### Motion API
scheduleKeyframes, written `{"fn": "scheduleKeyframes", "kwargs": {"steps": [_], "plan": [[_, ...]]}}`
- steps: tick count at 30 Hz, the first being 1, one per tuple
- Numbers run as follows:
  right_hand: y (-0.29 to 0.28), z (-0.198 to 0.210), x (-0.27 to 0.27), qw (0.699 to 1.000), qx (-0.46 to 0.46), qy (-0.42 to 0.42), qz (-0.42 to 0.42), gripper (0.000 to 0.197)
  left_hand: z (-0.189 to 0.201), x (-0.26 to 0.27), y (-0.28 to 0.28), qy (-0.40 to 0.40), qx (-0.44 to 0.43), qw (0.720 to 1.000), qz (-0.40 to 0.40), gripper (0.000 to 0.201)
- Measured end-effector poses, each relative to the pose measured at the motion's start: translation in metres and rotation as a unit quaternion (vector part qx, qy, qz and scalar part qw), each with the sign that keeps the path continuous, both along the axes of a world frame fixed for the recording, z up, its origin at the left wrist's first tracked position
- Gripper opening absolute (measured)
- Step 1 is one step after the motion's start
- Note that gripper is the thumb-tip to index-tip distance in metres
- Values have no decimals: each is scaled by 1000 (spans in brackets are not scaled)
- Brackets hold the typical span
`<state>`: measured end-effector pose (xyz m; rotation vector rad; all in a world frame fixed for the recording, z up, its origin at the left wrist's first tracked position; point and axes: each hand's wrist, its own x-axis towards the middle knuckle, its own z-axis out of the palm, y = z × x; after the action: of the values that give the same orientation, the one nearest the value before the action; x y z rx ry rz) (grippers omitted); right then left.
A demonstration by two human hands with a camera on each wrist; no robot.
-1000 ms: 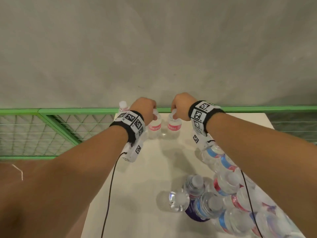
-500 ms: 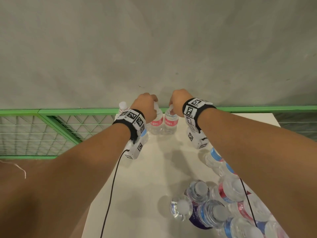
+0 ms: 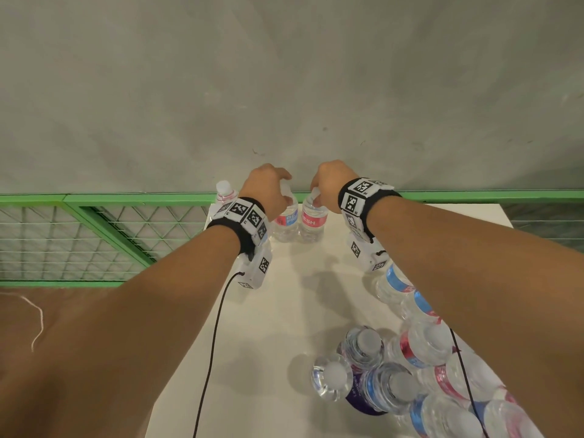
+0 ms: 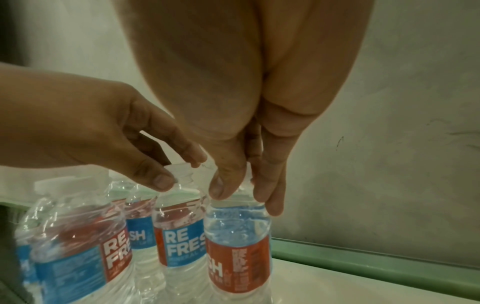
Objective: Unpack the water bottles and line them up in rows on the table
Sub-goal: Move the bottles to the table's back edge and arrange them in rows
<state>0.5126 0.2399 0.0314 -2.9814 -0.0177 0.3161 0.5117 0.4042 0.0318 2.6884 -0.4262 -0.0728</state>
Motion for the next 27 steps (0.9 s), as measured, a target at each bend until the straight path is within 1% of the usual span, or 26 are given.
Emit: {"fn": "scheduleKeyframes", "kwargs": {"steps": [2,5,6,9,11,14,17,18,24,27], "plan": [[2,0,0,1000,-7,2,2,35,-1,0,-1,2,11,1000,11,49],[5,1,1,1000,-14,4,6,36,-1,1,1,-1,34,999,2,35],[5,1,1,1000,-16,6,7,37,-1,1,2,-4,33,999,-2,35],[5,3,0,1000,-18,11,5,37,-1,2,5,-11,21,1000,-9,40],[5,4,-1,1000,-19,12,5,36,1,1,5,-2,9,1000,-15,43],[6,4,0,1000,-26,8,6,34,1,2,4,-1,9,1000,-20,45],[7,5,-1,999,-32,8,7,32,-1,3,4,-9,18,1000,-20,35],[7,6,-1,999,-32,8,7,33,-3,4,4,-11,15,1000,-24,35],[9,9,-3,999,-40,9,12,32,-7,8,4,-24,19,999,-40,39],[9,11,-4,999,-49,11,15,30,-2,5,6,-10,19,999,-40,50]]}}
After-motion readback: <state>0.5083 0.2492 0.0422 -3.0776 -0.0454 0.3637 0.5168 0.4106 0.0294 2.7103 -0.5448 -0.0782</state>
